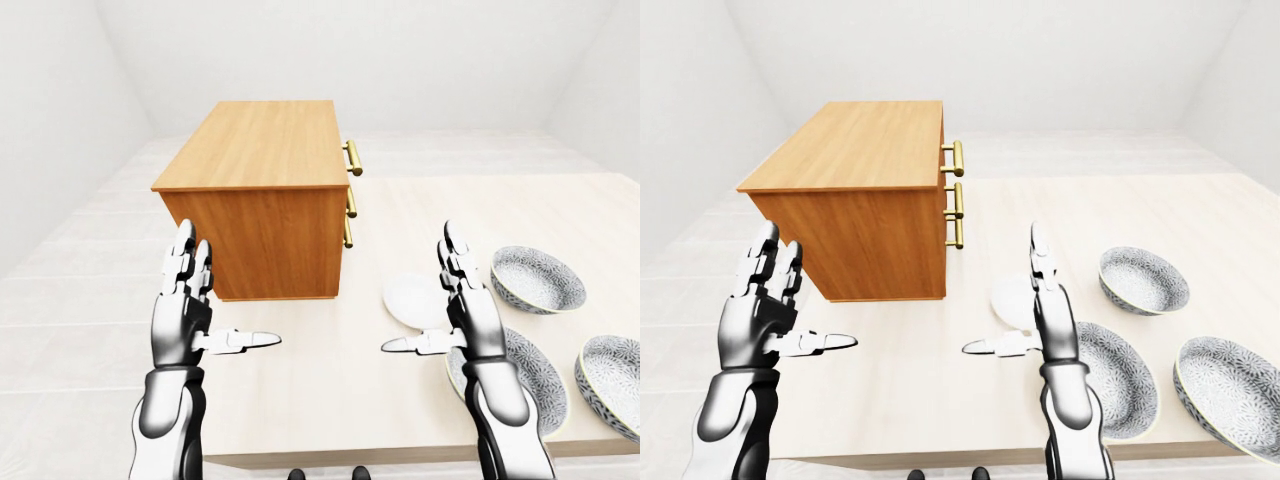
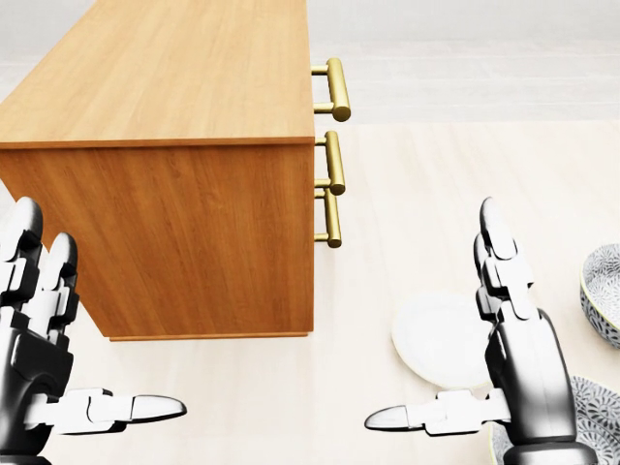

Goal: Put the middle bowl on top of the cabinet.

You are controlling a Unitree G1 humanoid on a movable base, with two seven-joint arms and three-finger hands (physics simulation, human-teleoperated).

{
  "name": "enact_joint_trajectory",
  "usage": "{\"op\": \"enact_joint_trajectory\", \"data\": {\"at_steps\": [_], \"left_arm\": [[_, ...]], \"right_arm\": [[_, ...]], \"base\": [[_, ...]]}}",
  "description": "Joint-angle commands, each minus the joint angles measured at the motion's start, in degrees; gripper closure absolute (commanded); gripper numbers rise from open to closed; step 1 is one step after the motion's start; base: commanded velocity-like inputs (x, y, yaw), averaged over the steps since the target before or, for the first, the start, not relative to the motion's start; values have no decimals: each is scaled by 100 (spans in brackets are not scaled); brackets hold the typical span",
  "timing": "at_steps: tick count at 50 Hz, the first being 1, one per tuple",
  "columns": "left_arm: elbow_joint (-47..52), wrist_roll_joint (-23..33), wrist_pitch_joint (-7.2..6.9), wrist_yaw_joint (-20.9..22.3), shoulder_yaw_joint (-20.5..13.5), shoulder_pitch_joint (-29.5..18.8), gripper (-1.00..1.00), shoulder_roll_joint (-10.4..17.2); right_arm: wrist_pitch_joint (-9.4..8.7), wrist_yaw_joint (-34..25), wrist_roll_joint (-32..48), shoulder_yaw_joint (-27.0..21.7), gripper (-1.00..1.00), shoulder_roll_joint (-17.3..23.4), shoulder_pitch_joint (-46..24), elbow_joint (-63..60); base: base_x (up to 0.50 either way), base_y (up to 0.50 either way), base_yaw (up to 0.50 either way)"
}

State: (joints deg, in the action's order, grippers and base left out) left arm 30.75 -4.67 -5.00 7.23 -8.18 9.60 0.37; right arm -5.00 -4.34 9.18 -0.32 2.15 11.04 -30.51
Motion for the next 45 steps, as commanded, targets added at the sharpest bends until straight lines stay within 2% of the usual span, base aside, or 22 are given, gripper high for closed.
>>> {"op": "enact_joint_trajectory", "data": {"at_steps": [1, 3, 5, 10, 18, 22, 25, 28, 33, 45], "left_arm": [[-93, -16, 0, 12, -58, -46, -100, 8], [-110, -14, 0, 11, -59, -55, -100, 9], [-145, -24, 0, 14, -71, -66, -100, 11], [-250, -60, 0, 35, -113, -106, -100, 32], [-280, -131, 0, 68, -193, -139, -100, 70], [-282, -165, 0, 78, -223, -167, -100, 71], [-446, -219, 0, 131, -232, -146, -100, 41], [-464, -44, 0, -69, -206, -167, -100, 15], [-411, -110, 0, 72, -116, -118, -100, 59], [-591, -115, 0, 106, -103, -107, -100, 37]], "right_arm": [[0, -140, 1236, -23, -100, 123, 537, -680], [0, -136, 1399, -32, -100, 112, 588, -704], [119, -106, 1786, -36, -100, 115, 707, -733], [228, -247, 2286, -131, -100, 36, 962, -915], [253, -556, 2700, -415, -100, -151, 1123, -1257], [507, -526, 2820, -522, -100, -204, 1208, -1087], [617, -557, 2848, -575, -100, -271, 1264, -1072], [623, -673, 2825, -623, -100, -336, 1271, -1151], [703, -696, 2859, -677, -100, -370, 1253, -1112], [874, -866, 2934, -853, -100, -483, 1355, -1251]], "base": [[0, 0, 0], [0, 0, 0], [0, 0, 0], [0, 0, 0], [0, 0, 0], [0, 0, 0], [0, 0, 0], [0, 0, 0], [0, 0, 0], [0, 0, 0]]}}
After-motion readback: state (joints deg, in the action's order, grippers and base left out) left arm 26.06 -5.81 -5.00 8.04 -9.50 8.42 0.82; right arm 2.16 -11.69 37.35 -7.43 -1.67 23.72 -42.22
